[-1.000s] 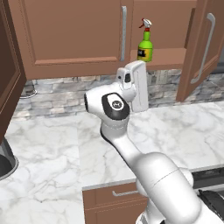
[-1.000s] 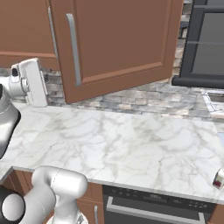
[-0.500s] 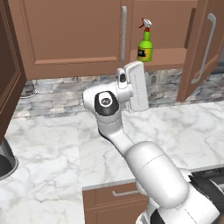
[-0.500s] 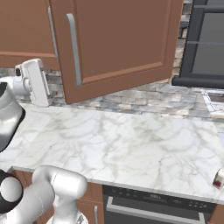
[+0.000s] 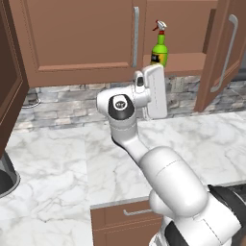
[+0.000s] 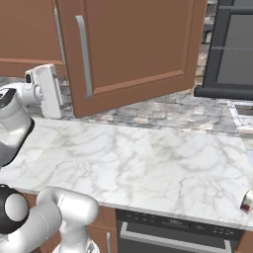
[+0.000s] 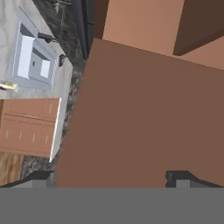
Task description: Open the cabinet. Pick the spray and place it next to the sink. Then close the cabinet.
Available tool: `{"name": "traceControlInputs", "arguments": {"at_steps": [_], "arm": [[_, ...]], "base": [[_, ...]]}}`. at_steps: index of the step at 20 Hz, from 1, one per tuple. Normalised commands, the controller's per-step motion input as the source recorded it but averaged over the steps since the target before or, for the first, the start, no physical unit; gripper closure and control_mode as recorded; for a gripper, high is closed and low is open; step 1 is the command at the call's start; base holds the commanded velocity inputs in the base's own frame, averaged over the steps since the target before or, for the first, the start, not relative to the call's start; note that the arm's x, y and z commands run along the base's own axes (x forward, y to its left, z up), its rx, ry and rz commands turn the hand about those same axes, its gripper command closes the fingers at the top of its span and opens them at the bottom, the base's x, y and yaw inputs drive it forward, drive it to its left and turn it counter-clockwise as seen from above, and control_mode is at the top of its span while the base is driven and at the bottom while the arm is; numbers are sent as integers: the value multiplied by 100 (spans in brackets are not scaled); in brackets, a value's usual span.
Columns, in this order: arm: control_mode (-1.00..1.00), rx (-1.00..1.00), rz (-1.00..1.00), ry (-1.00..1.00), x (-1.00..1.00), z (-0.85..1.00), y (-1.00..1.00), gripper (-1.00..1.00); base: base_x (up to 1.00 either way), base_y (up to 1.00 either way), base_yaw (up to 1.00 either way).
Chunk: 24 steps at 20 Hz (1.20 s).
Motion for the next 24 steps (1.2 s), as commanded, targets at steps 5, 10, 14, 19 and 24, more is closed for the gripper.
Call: {"name": "traceControlInputs", "arguments": {"at_steps": [5, 10, 14, 19, 24], "arm": [[-100, 0, 0, 0, 0, 2, -43, -100], [-100, 0, 0, 0, 0, 0, -45, -100], [-100, 0, 0, 0, 0, 0, -41, -100], [-100, 0, 0, 0, -2, 0, -42, -100], [-100, 0, 0, 0, -18, 1, -46, -100]], "base": [[0, 0, 0], [0, 0, 0], [0, 0, 0], [0, 0, 0], [0, 0, 0]]}}
